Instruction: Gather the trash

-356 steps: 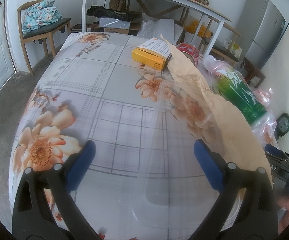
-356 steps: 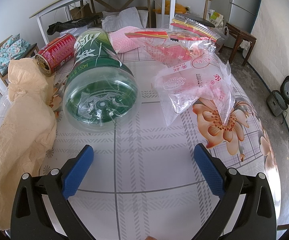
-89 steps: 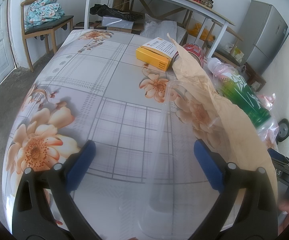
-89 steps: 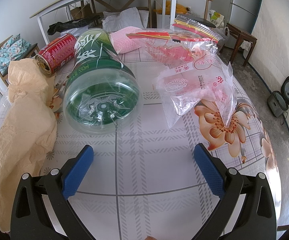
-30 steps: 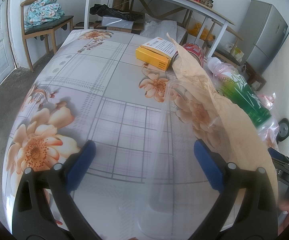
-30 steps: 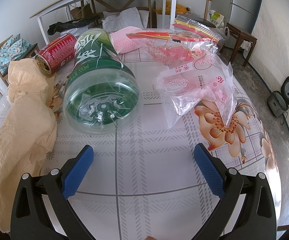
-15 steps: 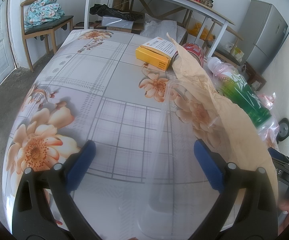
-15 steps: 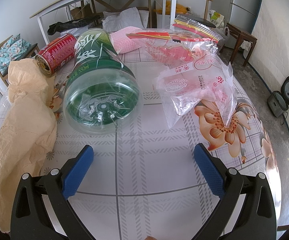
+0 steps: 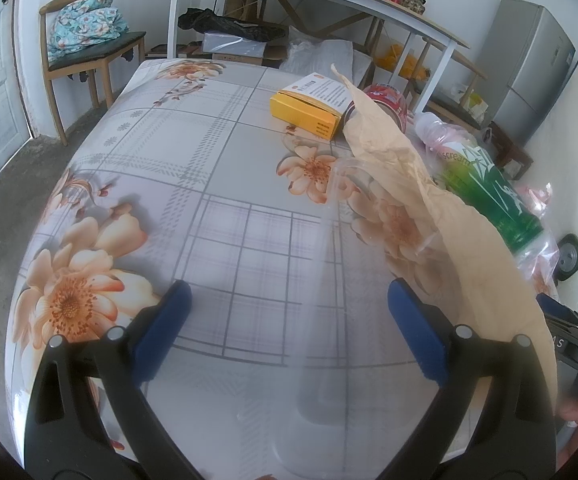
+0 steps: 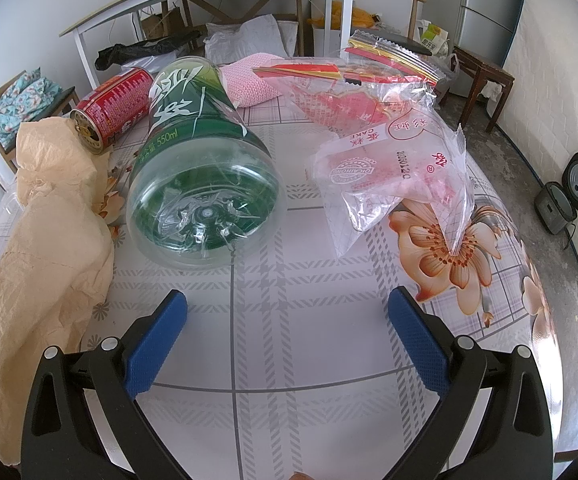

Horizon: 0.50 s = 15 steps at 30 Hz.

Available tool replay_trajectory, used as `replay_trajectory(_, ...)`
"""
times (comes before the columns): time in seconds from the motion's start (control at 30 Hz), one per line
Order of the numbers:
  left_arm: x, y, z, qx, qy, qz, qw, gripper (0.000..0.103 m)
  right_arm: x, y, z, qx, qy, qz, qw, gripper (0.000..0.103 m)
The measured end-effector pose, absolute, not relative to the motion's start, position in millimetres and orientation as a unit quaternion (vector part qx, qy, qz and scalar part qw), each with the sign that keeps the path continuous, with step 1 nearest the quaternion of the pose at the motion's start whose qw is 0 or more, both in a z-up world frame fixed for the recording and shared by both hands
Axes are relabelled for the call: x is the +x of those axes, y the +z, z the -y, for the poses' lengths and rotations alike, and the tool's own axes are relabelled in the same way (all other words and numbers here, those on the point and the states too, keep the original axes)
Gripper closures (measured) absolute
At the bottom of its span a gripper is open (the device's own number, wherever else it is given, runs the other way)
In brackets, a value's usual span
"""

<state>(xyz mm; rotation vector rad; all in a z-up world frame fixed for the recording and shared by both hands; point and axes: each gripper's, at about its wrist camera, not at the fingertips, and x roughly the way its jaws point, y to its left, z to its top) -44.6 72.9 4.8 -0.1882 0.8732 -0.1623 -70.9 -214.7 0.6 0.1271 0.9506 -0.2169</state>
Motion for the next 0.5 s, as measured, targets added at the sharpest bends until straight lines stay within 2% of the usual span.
replay_trajectory(0.5,-45.2,4.7,-72.4,-0.087,-0.075,-0.423,0.899,0.008,-70.9,0.5,214.8,0.061,-0.104,-0.456,0.882,0.006)
